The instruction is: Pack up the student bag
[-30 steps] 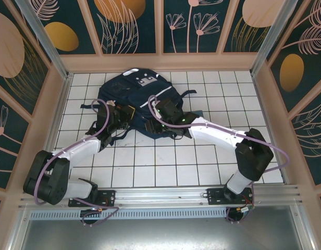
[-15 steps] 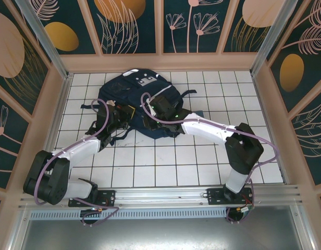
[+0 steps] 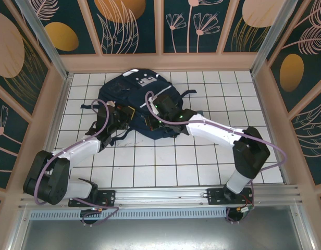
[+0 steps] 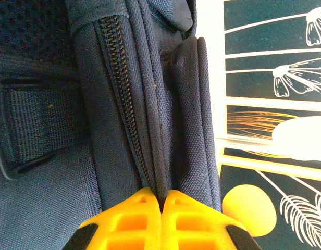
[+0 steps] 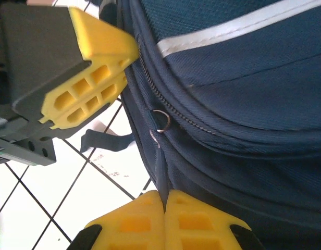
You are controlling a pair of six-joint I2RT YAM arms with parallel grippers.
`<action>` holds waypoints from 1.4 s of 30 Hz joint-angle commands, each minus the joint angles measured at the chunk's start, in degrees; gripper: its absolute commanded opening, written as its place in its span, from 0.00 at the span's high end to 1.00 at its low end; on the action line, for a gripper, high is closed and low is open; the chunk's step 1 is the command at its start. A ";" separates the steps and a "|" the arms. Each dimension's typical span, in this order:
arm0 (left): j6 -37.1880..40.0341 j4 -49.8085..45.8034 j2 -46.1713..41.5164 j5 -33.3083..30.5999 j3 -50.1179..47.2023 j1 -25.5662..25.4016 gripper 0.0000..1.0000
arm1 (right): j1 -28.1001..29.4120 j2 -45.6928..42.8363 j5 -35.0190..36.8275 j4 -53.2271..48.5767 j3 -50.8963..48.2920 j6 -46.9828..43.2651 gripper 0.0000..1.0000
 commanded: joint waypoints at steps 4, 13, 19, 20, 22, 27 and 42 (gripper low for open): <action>2.69 1.36 -2.42 -2.03 -0.75 -0.30 1.00 | -1.17 -5.15 9.23 -5.72 -5.57 3.39 1.00; 3.48 0.06 -2.98 -2.70 -0.21 -0.30 1.00 | -1.42 -7.94 15.65 -7.77 -8.32 5.28 1.00; 4.39 -2.06 -3.49 -4.83 -0.81 -0.35 1.00 | -2.86 -14.17 23.33 -9.67 -14.47 8.63 1.00; 4.40 -1.96 -3.45 -4.89 -0.88 -0.30 1.00 | -3.80 -14.85 24.04 -9.82 -15.26 9.14 1.00; 4.46 -1.89 -3.45 -4.70 -0.93 -0.30 1.00 | -5.85 -15.25 24.77 -9.99 -15.87 10.44 1.00; 5.07 -2.68 -3.78 -4.54 -1.10 -0.25 1.00 | -7.44 -12.78 9.27 -6.44 -13.79 3.80 0.83; 6.58 -5.73 -5.20 -4.93 -0.40 0.05 1.00 | -8.76 -3.05 -8.95 3.84 -9.98 -16.98 0.33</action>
